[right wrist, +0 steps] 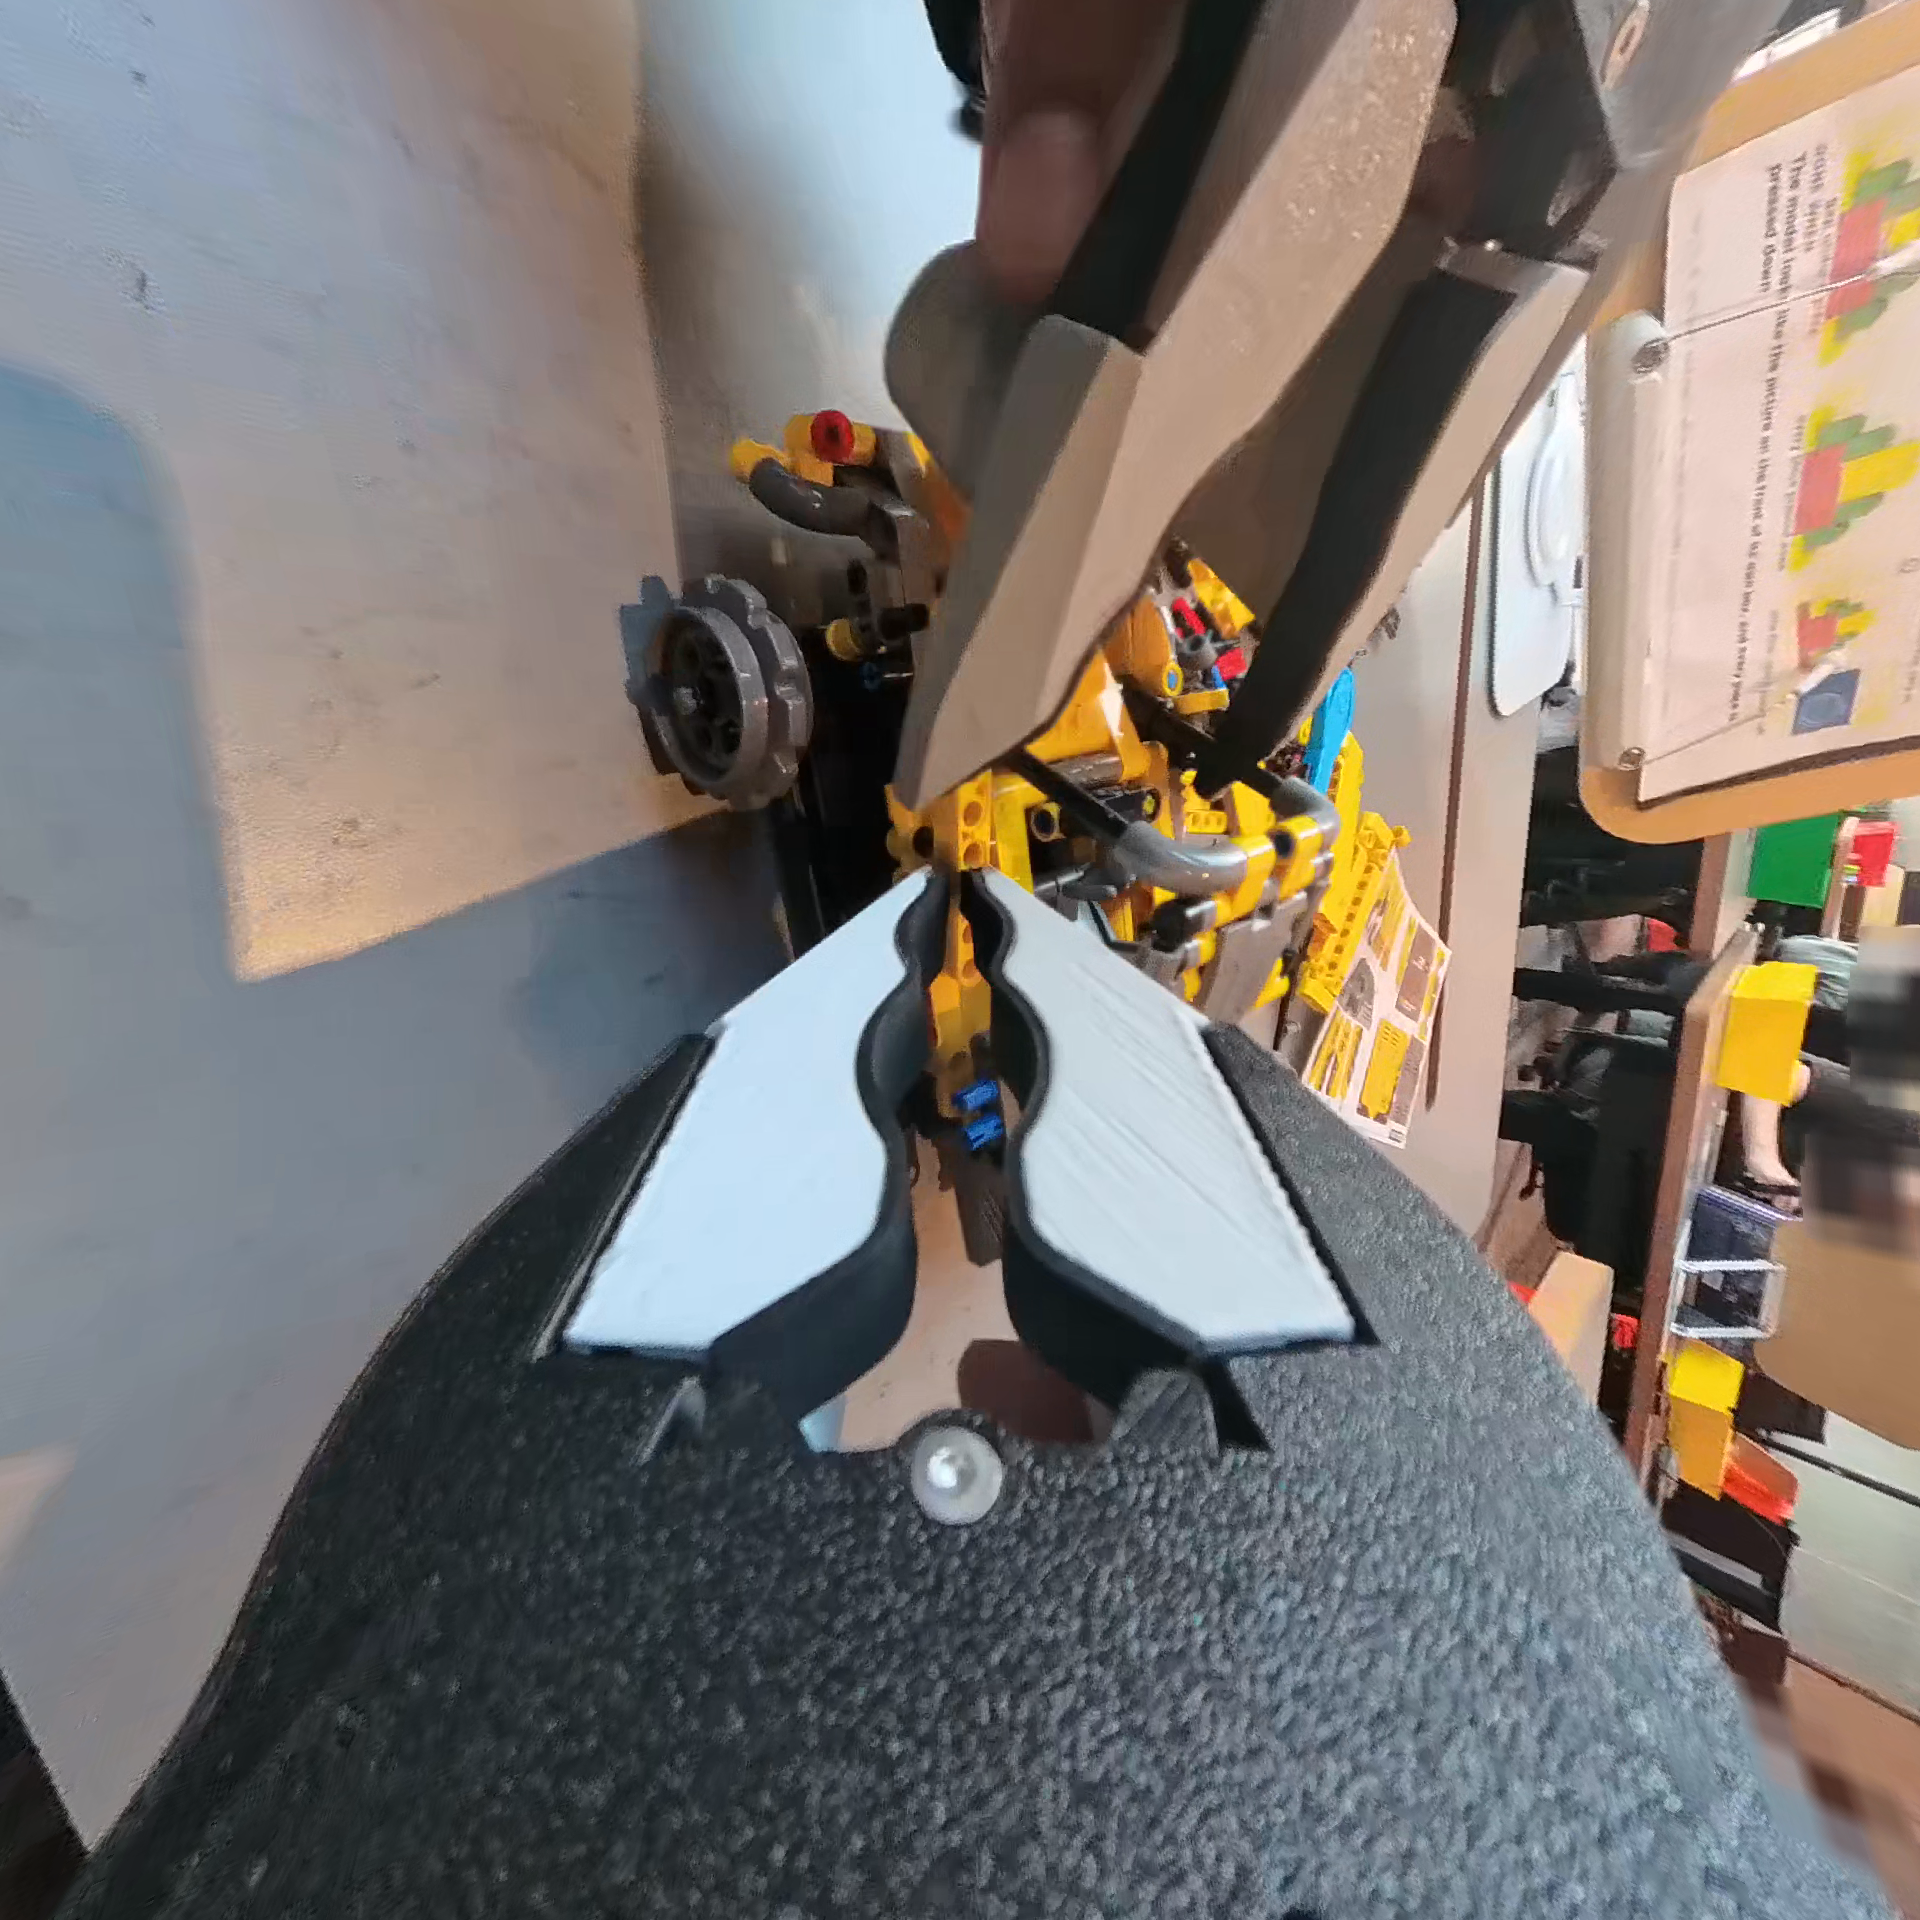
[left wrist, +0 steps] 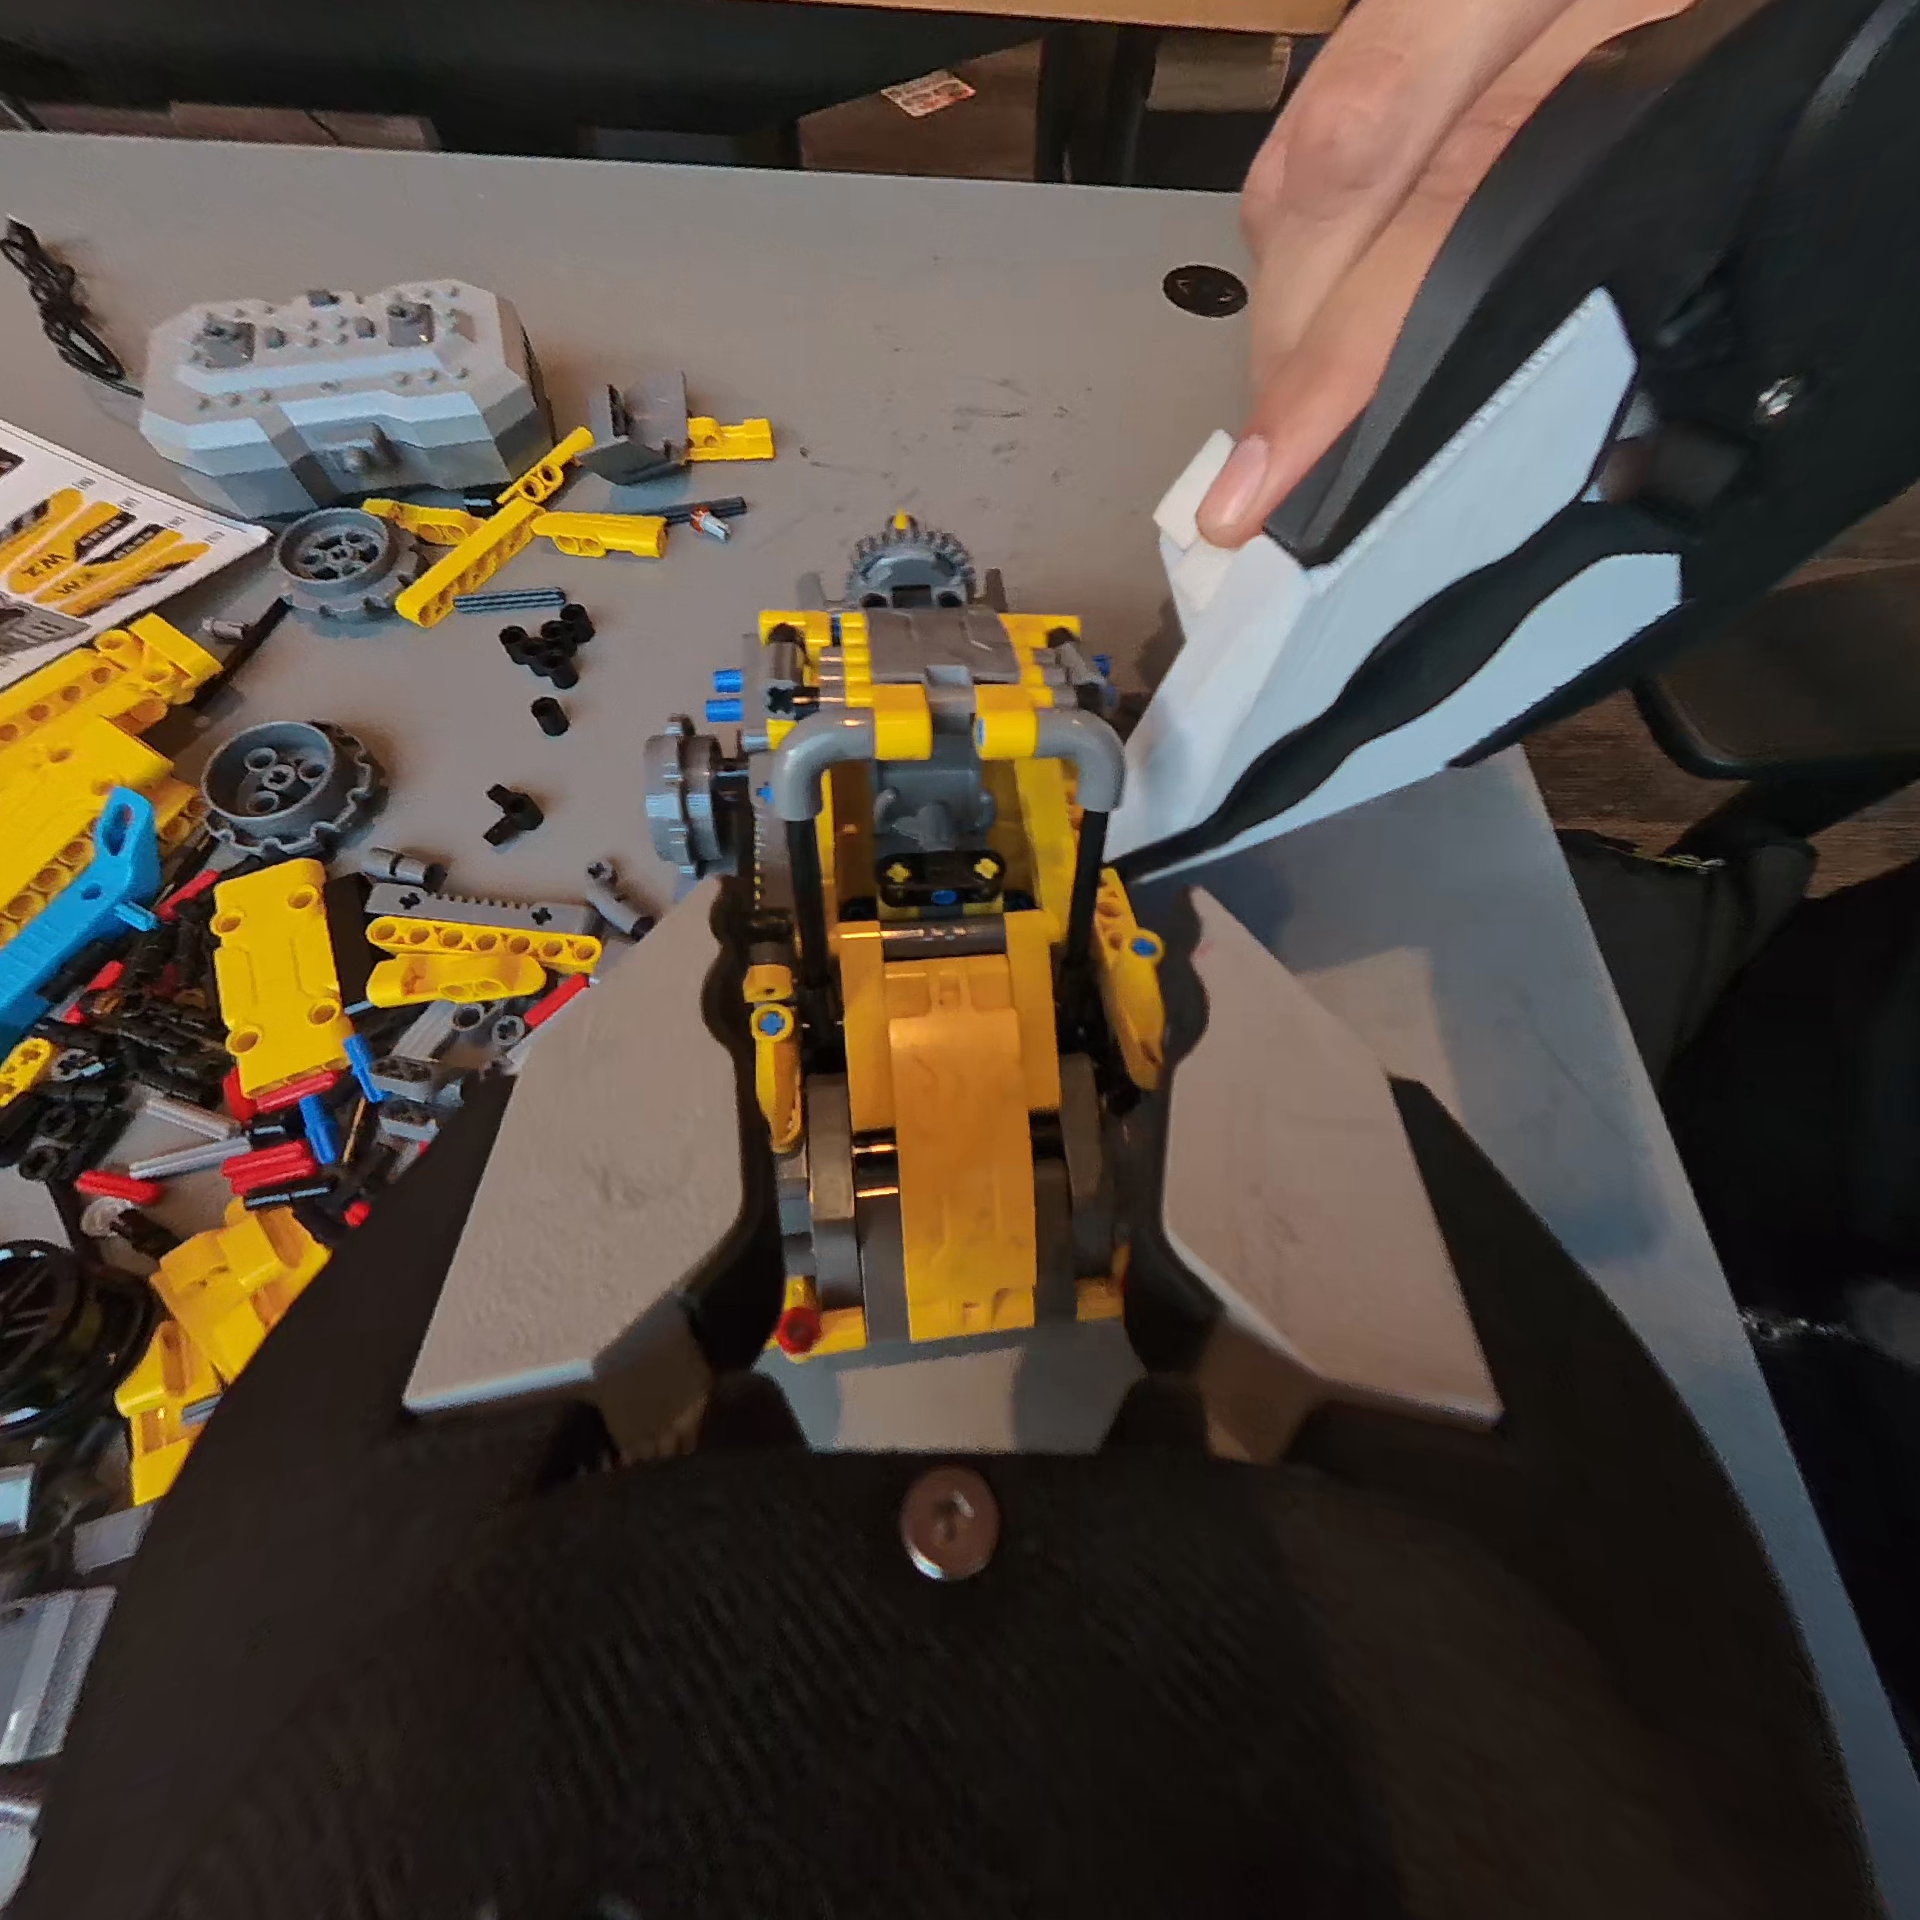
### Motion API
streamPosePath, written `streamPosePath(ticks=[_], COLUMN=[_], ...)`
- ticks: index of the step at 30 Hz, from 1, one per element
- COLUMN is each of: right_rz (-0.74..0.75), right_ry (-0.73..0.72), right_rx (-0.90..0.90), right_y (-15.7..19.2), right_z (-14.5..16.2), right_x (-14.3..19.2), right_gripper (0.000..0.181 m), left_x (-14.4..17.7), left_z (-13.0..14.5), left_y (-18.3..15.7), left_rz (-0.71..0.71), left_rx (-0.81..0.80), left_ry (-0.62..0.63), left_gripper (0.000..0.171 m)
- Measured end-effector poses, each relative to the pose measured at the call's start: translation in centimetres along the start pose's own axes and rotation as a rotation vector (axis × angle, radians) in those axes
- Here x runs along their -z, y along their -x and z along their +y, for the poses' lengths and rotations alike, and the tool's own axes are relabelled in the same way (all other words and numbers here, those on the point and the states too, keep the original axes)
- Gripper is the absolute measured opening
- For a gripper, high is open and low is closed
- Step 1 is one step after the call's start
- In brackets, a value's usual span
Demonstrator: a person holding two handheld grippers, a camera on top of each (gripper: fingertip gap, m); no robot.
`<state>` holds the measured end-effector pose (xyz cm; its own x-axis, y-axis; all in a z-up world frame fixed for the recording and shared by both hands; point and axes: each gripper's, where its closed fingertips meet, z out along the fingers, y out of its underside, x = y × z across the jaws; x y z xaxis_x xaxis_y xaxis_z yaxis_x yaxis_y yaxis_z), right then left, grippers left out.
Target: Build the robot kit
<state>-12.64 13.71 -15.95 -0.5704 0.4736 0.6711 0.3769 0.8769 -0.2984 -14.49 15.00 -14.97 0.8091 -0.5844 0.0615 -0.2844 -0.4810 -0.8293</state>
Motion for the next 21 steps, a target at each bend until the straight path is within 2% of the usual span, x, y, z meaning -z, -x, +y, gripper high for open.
streamPosePath(ticks=[2, 4, 6, 10, 13, 21], right_rz=[0.013, 0.024, 0.049, 0.022, 0.061, 0.128], right_ry=[0.008, 0.017, 0.024, -0.002, -0.015, 0.007], right_rx=[0.014, 0.039, 0.05, 0.027, 0.037, 0.164], right_y=[-0.1, -0.2, -0.6, -0.1, -0.3, -0.3], right_z=[0.0, -0.1, -0.2, -0.1, -0.2, -0.7], right_x=[0.0, 0.1, 0.2, -0.1, -0.1, -0.2], right_gripper=[0.004, 0.004, 0.012, 0.017, 0.012, 0.011], left_x=[0.1, 0.0, -0.1, 0.2, 0.7, 1.1], left_z=[0.2, 0.5, 0.9, 0.9, 0.8, 1.0], left_y=[-0.4, 0.0, 0.1, 0.0, 0.0, -0.3], left_rz=[0.001, -0.049, -0.077, -0.074, -0.055, -0.045], left_rx=[-0.014, -0.054, -0.113, -0.101, -0.053, -0.04], left_ry=[0.005, 0.028, 0.051, 0.03, 0.009, 0.036], left_gripper=[0.084, 0.077, 0.077, 0.077, 0.074, 0.077])
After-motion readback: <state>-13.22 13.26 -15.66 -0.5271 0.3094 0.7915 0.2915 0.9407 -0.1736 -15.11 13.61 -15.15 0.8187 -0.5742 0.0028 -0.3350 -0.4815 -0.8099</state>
